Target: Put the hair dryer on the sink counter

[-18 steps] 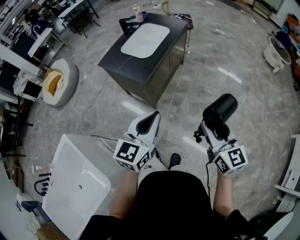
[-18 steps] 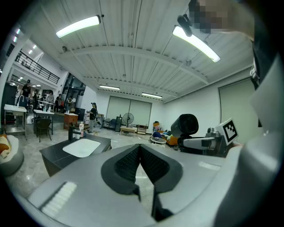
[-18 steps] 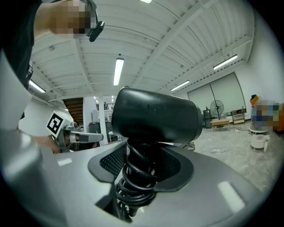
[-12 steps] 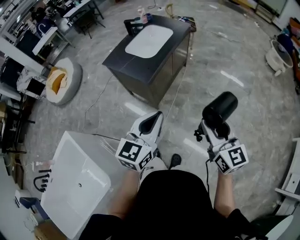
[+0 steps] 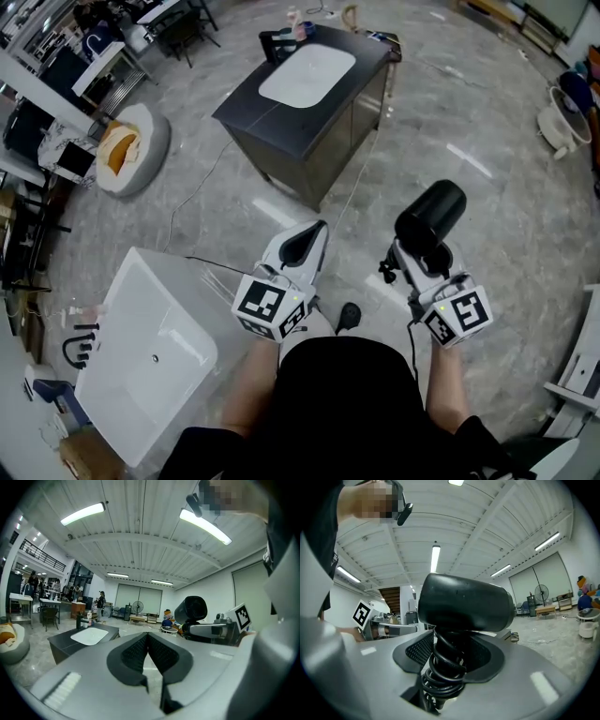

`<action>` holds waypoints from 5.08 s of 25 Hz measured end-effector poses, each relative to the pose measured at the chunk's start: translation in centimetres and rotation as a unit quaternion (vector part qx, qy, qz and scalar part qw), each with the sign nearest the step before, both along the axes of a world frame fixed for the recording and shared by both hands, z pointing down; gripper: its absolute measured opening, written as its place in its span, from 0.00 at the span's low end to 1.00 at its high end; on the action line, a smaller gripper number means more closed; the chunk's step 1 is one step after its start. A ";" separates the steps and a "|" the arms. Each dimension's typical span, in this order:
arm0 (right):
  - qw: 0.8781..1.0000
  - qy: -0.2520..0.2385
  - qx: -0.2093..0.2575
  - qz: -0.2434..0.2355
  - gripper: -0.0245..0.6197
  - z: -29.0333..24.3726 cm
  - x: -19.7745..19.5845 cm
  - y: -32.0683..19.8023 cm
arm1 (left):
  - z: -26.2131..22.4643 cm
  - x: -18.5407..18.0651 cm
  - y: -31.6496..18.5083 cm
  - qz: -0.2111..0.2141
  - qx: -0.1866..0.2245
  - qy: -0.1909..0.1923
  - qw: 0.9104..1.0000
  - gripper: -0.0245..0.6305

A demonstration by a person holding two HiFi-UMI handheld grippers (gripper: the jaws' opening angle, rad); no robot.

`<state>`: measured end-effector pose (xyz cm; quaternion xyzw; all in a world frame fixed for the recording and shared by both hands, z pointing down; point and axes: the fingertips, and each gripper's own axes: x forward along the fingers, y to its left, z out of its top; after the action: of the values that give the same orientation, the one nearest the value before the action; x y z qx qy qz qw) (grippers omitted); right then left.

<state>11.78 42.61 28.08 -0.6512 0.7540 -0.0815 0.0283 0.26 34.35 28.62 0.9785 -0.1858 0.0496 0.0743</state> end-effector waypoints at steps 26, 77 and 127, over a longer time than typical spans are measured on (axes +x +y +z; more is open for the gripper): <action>1.000 -0.005 -0.005 0.011 0.36 -1.2 -2.3 -17.5 | 0.4 -2.2 -17.3 0.016 -0.017 0.010 1.000 0.04; 0.991 0.001 -0.070 -0.114 0.36 2.9 -8.9 -47.9 | 3.2 -7.7 -42.1 -0.064 -0.053 -0.001 0.997 0.04; 0.895 0.096 -0.314 -0.301 0.36 27.6 -4.5 -64.3 | 10.4 -0.5 -53.1 -0.237 -0.136 -0.057 0.960 0.04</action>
<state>7.28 -21.72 55.69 -0.3725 0.8483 -0.2554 -0.2763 -0.27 -18.73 39.02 0.8828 -0.4075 0.1107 0.2058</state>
